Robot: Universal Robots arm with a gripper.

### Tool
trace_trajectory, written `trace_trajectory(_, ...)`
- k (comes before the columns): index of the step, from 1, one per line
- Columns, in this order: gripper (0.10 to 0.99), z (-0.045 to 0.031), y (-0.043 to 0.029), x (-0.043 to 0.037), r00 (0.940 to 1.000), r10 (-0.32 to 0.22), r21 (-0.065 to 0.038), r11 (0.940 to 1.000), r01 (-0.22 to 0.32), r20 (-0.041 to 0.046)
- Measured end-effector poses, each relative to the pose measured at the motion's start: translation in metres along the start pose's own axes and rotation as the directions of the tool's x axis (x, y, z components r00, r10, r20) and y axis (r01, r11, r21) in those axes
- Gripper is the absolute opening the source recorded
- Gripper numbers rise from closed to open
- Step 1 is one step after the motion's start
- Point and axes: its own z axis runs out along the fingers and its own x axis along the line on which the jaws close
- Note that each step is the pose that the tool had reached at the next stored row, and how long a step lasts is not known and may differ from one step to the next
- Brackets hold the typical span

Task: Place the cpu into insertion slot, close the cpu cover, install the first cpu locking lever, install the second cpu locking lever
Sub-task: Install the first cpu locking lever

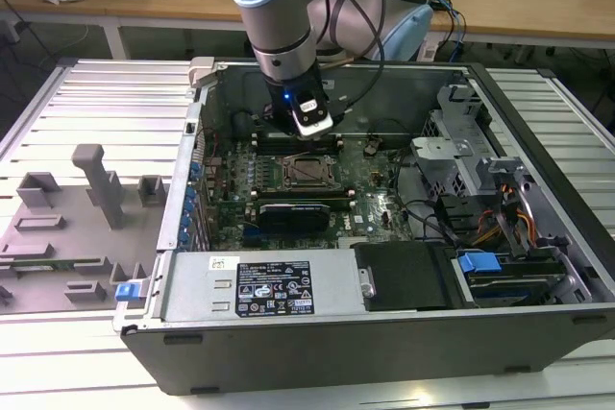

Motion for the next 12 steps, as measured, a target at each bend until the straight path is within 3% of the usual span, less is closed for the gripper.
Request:
trace_trajectory(8,0.106,0.0044,0.0001,-0.0007,1.0000,-0.004,0.016,0.9999,0.004,0.0038)
trace_trajectory(12,0.106,0.0074,0.0002,-0.0015,1.0000,-0.005,0.019,0.9998,0.005,0.0045)
